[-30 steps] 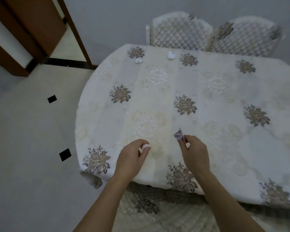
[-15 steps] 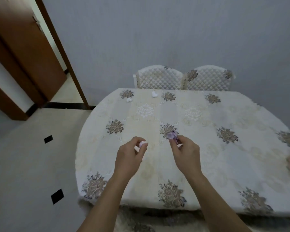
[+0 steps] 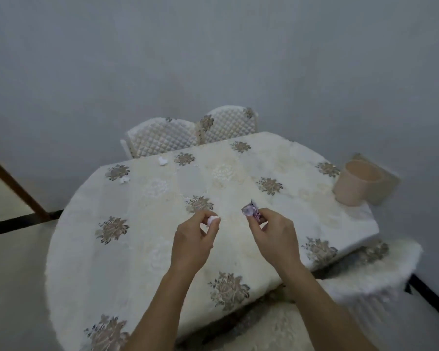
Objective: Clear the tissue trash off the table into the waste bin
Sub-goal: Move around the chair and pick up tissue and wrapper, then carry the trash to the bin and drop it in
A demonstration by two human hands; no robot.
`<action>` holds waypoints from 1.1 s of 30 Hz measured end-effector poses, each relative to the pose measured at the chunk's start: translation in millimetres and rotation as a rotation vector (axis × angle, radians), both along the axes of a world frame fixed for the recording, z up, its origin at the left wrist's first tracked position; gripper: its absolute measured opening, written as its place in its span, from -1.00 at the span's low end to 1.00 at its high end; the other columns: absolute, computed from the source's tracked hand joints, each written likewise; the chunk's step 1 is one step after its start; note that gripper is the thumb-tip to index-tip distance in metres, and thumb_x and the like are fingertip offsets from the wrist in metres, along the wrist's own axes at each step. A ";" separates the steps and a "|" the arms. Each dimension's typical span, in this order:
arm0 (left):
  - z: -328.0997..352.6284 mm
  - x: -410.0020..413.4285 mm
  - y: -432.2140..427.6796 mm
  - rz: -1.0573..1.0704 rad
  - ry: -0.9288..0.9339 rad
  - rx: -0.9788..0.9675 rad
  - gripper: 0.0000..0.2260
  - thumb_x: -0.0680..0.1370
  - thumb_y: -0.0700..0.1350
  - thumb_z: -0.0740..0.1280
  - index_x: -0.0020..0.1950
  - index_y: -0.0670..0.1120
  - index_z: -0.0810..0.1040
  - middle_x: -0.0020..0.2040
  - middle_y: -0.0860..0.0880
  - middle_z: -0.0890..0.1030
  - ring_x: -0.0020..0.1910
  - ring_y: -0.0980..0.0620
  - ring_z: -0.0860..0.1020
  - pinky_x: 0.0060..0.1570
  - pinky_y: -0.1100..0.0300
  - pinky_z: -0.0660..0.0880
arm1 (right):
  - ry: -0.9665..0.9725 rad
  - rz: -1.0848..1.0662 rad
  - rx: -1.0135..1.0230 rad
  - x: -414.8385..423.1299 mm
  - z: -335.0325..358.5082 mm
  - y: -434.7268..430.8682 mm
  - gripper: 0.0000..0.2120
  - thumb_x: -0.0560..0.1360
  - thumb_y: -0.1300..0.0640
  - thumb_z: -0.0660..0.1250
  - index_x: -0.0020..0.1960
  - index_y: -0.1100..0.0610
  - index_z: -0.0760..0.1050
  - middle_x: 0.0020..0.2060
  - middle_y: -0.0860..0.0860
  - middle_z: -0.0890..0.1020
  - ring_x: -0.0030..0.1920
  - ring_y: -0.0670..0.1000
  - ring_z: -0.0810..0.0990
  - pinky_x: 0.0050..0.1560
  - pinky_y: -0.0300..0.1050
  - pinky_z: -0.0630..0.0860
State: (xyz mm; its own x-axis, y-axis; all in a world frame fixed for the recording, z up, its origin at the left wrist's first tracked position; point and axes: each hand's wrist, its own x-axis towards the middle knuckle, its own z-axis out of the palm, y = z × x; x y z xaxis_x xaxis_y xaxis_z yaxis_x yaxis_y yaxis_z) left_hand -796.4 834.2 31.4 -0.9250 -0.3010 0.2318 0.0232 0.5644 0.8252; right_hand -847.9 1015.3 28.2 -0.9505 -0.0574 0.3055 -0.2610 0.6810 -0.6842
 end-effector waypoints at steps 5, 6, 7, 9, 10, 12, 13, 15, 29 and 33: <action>-12.6 -9.7 35.1 -0.239 0.012 -0.007 -0.90 0.60 0.03 0.33 -0.09 0.07 0.57 -0.24 0.07 0.64 -0.48 0.13 0.58 -0.33 0.01 0.58 | -0.011 -0.250 0.083 37.8 1.9 56.7 -0.61 0.59 -0.16 0.25 -0.33 0.02 0.37 -0.46 -0.07 0.49 -0.41 -0.05 0.47 -0.39 -0.06 0.32; -14.8 -10.6 45.5 -0.288 0.011 -0.004 -0.90 0.60 0.03 0.33 -0.08 0.07 0.57 -0.23 0.07 0.65 -0.48 0.13 0.58 -0.33 0.03 0.58 | -0.012 -0.302 0.085 48.4 1.1 70.6 -0.60 0.59 -0.14 0.26 -0.35 0.01 0.34 -0.48 -0.08 0.45 -0.42 -0.04 0.45 -0.39 -0.06 0.28; -16.2 -11.2 54.9 -0.328 0.012 0.003 -0.91 0.60 0.03 0.33 -0.07 0.07 0.57 -0.23 0.07 0.65 -0.48 0.13 0.58 -0.34 0.05 0.58 | -0.020 -0.347 0.087 58.1 0.8 82.7 -0.60 0.59 -0.13 0.27 -0.35 0.01 0.32 -0.50 -0.08 0.43 -0.43 -0.04 0.43 -0.41 -0.06 0.27; -19.4 -9.9 79.9 -0.425 0.004 0.022 -0.92 0.60 0.02 0.33 -0.06 0.06 0.57 -0.23 0.06 0.65 -0.48 0.11 0.58 -0.35 0.09 0.57 | -0.064 -0.465 0.074 82.1 -1.9 109.5 -0.59 0.58 -0.13 0.27 -0.36 0.04 0.33 -0.50 -0.05 0.46 -0.42 -0.03 0.45 -0.44 -0.08 0.28; -20.6 -8.8 92.3 -0.474 -0.001 0.032 -0.92 0.59 0.02 0.33 -0.05 0.06 0.57 -0.21 0.07 0.64 -0.48 0.10 0.58 -0.34 0.08 0.57 | -0.082 -0.521 0.066 93.2 -2.2 121.2 -0.59 0.57 -0.13 0.27 -0.36 0.05 0.33 -0.49 -0.04 0.47 -0.42 -0.04 0.45 -0.45 -0.10 0.28; -23.3 -5.1 122.3 -0.590 -0.001 0.036 -0.93 0.59 0.01 0.34 -0.04 0.06 0.58 -0.18 0.09 0.62 -0.48 0.07 0.58 -0.30 0.03 0.58 | -0.084 -0.636 0.073 117.7 -3.5 146.6 -0.57 0.57 -0.15 0.26 -0.37 0.05 0.32 -0.50 -0.04 0.45 -0.43 -0.04 0.44 -0.45 -0.11 0.25; -23.6 -3.0 136.9 -0.642 0.003 0.034 -0.94 0.59 0.01 0.34 -0.05 0.06 0.58 -0.17 0.10 0.61 -0.48 0.05 0.58 -0.28 0.02 0.58 | -0.081 -0.688 0.083 128.5 -4.7 158.5 -0.57 0.57 -0.16 0.25 -0.37 0.04 0.32 -0.50 -0.04 0.44 -0.42 -0.03 0.45 -0.45 -0.10 0.26; -25.3 0.7 164.7 -0.726 0.001 0.038 -0.95 0.59 0.01 0.34 -0.05 0.08 0.58 -0.18 0.11 0.60 -0.46 0.04 0.58 -0.27 0.00 0.58 | -0.081 -0.782 0.102 148.8 -7.9 181.0 -0.61 0.57 -0.17 0.23 -0.33 0.03 0.39 -0.46 -0.04 0.49 -0.39 0.00 0.48 -0.43 -0.05 0.35; -31.8 4.3 319.4 -0.985 0.052 -0.032 -0.95 0.59 0.01 0.33 -0.06 0.08 0.56 -0.28 0.13 0.60 -0.36 0.12 0.60 -0.27 0.12 0.54 | -0.081 -1.001 0.137 201.6 -31.0 306.4 -0.67 0.61 -0.18 0.21 -0.16 0.00 0.55 -0.45 -0.08 0.49 -0.42 -0.06 0.47 -0.46 -0.09 0.38; -37.8 -10.6 378.3 -0.964 0.054 -0.056 -0.93 0.59 -0.01 0.34 -0.08 0.05 0.56 -0.33 0.15 0.54 -0.43 0.15 0.54 -0.33 0.21 0.47 | -0.079 -1.003 0.128 187.4 -40.2 362.0 -0.64 0.61 -0.16 0.22 -0.27 0.00 0.46 -0.48 -0.08 0.44 -0.45 -0.06 0.43 -0.49 -0.14 0.27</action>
State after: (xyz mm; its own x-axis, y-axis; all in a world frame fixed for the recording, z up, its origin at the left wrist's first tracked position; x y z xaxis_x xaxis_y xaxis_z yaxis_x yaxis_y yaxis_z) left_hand -807.0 1212.6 -6.4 -0.7567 0.5943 0.2725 0.5343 0.3219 0.7816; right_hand -660.5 1377.4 -12.0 -0.5952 0.7506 0.2870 0.5147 0.6304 -0.5811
